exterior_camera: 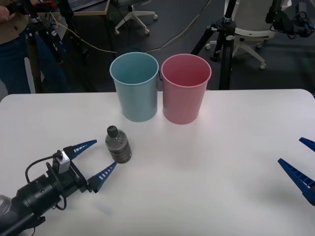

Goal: Grasp the object on the table and drop it into the matching bin: aluminum can to the light blue bin, PET bottle to the pink bin.

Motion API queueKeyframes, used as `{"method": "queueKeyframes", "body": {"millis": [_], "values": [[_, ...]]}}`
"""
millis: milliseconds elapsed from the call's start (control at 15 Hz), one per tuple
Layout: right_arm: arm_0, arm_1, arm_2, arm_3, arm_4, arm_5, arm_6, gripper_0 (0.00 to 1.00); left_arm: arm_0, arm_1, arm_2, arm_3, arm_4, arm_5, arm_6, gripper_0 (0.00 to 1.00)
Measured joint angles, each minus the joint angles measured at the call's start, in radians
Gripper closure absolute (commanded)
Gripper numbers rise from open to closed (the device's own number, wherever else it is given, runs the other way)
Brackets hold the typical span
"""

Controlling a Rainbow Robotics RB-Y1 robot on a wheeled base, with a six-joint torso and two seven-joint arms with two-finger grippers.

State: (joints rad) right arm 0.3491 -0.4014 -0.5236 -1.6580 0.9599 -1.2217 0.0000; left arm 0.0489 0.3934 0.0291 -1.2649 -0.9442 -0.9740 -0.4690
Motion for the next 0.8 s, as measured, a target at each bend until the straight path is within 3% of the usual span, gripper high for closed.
{"method": "queueKeyframes", "body": {"millis": [800], "values": [[0.000, 0.000, 0.000, 0.000, 0.000, 0.000, 0.000, 0.00, -0.111, -0.075, -0.014, 0.080, -0.063, 0.067, -0.008, 0.00]]}}
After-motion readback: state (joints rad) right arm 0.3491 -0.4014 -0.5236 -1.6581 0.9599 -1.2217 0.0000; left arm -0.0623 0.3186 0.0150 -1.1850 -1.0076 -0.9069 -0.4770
